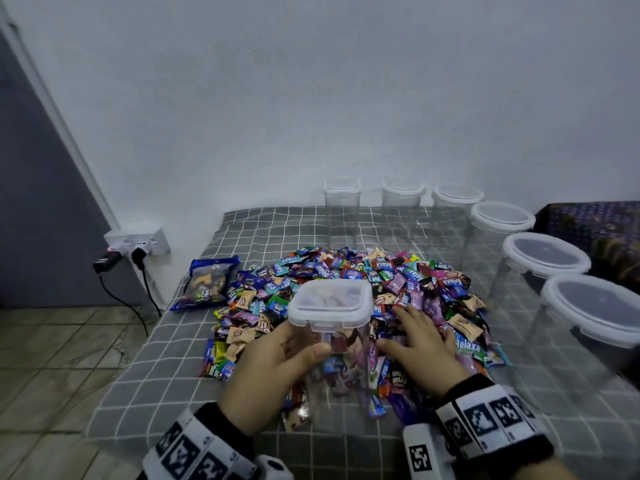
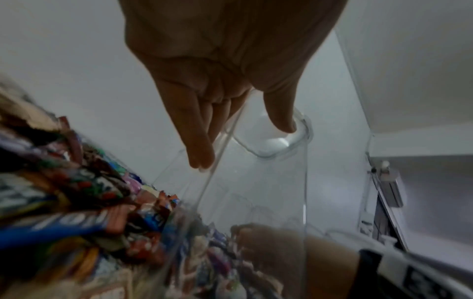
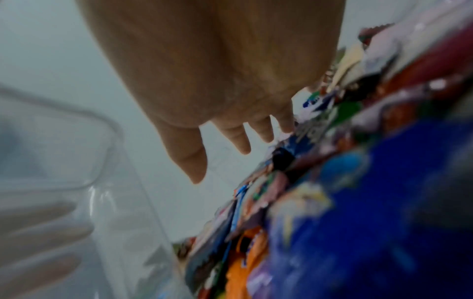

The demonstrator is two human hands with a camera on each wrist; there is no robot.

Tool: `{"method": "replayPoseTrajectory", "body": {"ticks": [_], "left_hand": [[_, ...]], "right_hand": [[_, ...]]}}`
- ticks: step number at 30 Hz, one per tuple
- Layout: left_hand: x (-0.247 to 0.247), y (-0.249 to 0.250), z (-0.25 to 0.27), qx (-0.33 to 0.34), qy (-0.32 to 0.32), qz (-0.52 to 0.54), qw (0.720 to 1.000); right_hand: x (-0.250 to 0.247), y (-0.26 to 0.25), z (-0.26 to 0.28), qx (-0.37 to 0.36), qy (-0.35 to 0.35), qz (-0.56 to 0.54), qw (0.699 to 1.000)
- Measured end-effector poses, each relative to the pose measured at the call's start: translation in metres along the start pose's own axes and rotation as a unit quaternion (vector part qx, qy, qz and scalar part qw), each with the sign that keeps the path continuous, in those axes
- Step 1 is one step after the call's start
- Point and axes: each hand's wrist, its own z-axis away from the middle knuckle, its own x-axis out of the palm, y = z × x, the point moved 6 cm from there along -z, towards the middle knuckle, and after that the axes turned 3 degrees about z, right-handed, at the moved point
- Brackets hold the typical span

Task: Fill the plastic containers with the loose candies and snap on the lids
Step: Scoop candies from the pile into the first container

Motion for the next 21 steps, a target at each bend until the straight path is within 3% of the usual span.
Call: {"method": "replayPoseTrajectory", "body": {"ticks": [3, 7, 10, 14, 16, 21], "left_hand": [[0.0, 0.003, 0.002, 0.082, 0.019, -0.154, 0.984], [0.007, 0.004, 0.004, 0.121, 0.065, -0.24, 0.961], [0.012, 0.006, 0.005, 0.124, 0.073, -0.219, 0.965], [0.006, -0.001, 0.005, 0.065, 0.037, -0.168, 0.983], [-0.002, -0.006, 0.003, 0.035, 0.027, -0.091, 0.995], [-0.023, 0.0, -0.011, -0.029, 0.117, 0.074, 0.99]], "right_hand": [[-0.012, -0.007, 0.01, -0.042, 0.038, -0.036, 0.998], [-0.034, -0.024, 0.027, -0.103, 0.082, -0.254, 0.958], [-0.041, -0.042, 0.037, -0.151, 0.081, -0.323, 0.931], [-0.045, -0.054, 0.039, -0.146, 0.09, -0.316, 0.933], [-0.046, -0.055, 0.037, -0.131, 0.086, -0.337, 0.928], [-0.042, -0.053, 0.029, -0.095, 0.046, -0.426, 0.899]]}}
